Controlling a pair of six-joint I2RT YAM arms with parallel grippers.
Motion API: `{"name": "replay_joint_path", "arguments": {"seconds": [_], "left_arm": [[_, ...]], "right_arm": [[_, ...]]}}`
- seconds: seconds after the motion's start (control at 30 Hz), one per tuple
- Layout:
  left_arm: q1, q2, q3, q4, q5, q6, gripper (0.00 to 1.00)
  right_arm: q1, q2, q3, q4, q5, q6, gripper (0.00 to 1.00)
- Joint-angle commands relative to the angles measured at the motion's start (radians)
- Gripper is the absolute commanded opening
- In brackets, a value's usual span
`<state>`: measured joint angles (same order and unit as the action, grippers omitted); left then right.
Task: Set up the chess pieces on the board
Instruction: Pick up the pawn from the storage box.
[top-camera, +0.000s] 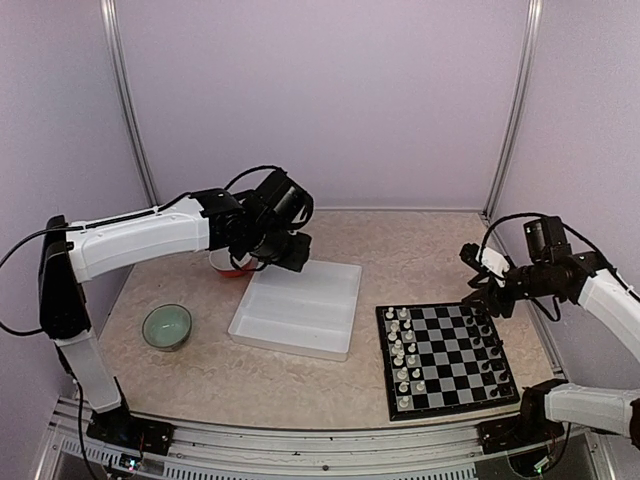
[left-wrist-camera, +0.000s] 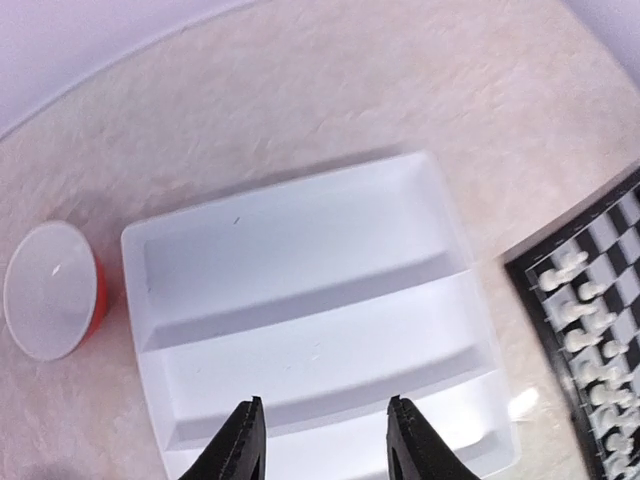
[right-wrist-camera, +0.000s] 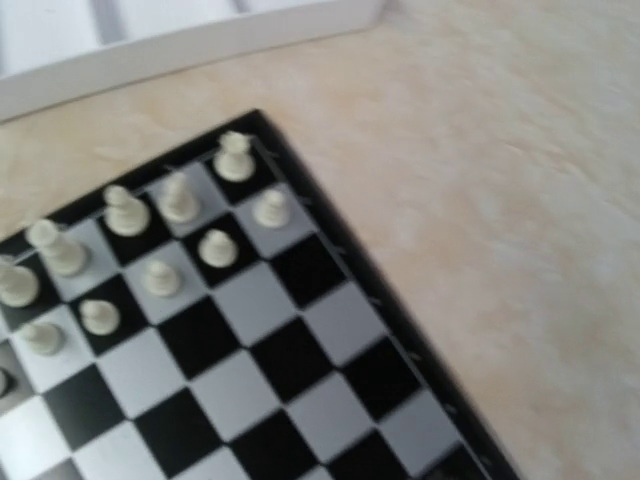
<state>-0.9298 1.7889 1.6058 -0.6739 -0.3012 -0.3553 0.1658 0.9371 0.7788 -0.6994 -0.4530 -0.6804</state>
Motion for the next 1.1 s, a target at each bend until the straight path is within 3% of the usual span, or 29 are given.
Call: {"name": "replay_joint_path", "arguments": {"seconds": [0.0,0.23,0.43,0.6,0.77,1.07], "left_arm": [[0.041,0.017,-0.125,-0.084,0.085,-0.01,0.42],[0.11,0.105,-0.143,-0.18,0.181,0.027,0.43],[0.16,0.165,-0.121,-0.23,0.282,0.001,0.46],[0.154,0.198,-0.052,-0.252,0.395,-0.047,0.5],[0.154,0.215,0.02,-0.332,0.394,-0.063,0.52],[0.107,0.192,-0.079,-0.341,0.334,-0.122,0.54]], "right_arm": [[0.067,0.087,0.072,-0.021,-0.053,-0.022,0.46],[0.179,0.315,0.226,-0.053,-0.072,-0.053,0.44],[0.194,0.541,0.409,-0.157,-0.16,-0.057,0.41],[0.201,0.618,0.486,-0.162,-0.17,-0.022,0.41],[0.204,0.694,0.558,-0.191,-0.178,0.038,0.42],[0.204,0.788,0.631,-0.211,-0.167,0.032,0.43]]}}
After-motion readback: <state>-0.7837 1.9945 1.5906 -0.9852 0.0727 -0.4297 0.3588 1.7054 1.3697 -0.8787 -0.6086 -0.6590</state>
